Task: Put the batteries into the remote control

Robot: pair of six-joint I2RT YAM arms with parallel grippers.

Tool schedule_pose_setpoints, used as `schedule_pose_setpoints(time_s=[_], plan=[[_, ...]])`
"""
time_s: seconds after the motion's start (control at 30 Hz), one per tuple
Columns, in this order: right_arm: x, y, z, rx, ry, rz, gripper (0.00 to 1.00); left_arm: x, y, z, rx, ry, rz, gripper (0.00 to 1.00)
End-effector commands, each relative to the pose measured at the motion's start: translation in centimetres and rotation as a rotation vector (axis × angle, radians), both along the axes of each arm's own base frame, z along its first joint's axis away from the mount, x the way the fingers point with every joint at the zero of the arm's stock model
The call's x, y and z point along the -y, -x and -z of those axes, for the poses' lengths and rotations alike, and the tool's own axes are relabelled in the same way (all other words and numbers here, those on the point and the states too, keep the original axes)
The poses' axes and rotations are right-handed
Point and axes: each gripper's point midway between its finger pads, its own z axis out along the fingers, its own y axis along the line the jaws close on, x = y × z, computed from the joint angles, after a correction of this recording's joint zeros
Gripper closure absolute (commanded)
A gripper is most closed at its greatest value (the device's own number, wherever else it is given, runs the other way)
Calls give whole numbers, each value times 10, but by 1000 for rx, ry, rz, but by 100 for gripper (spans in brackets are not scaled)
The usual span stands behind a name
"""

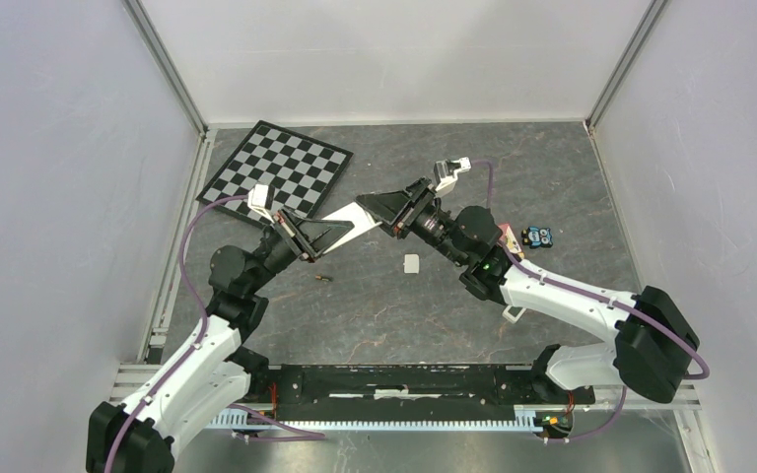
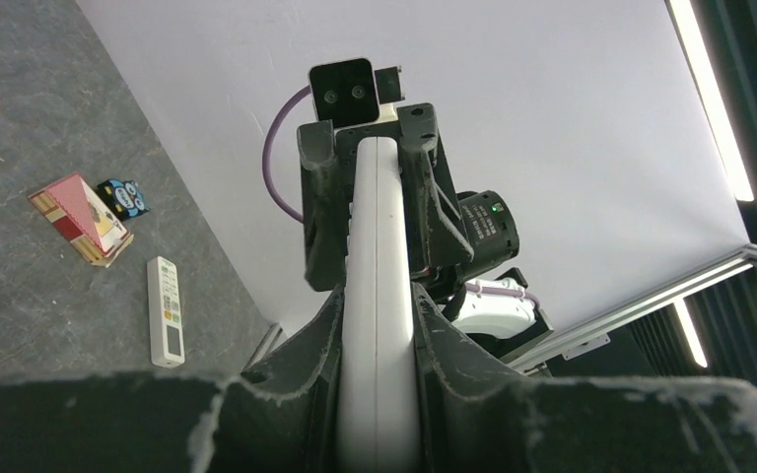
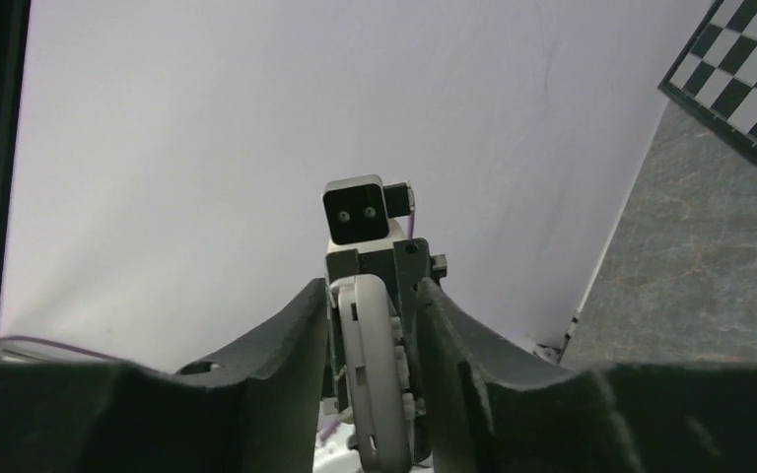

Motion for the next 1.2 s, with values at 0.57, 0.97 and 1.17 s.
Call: schedule_pose_setpoints(time_s=[0.57, 0.97, 1.17], plan=[[27, 0, -3, 289, 167, 3, 26, -2, 1, -6, 62, -11, -24, 98], [23, -5, 19, 295, 257, -2, 73, -1, 2, -12, 81, -16, -19, 98], [25, -10, 28, 301, 310, 27, 81, -1, 3, -15, 96, -32, -17, 98]])
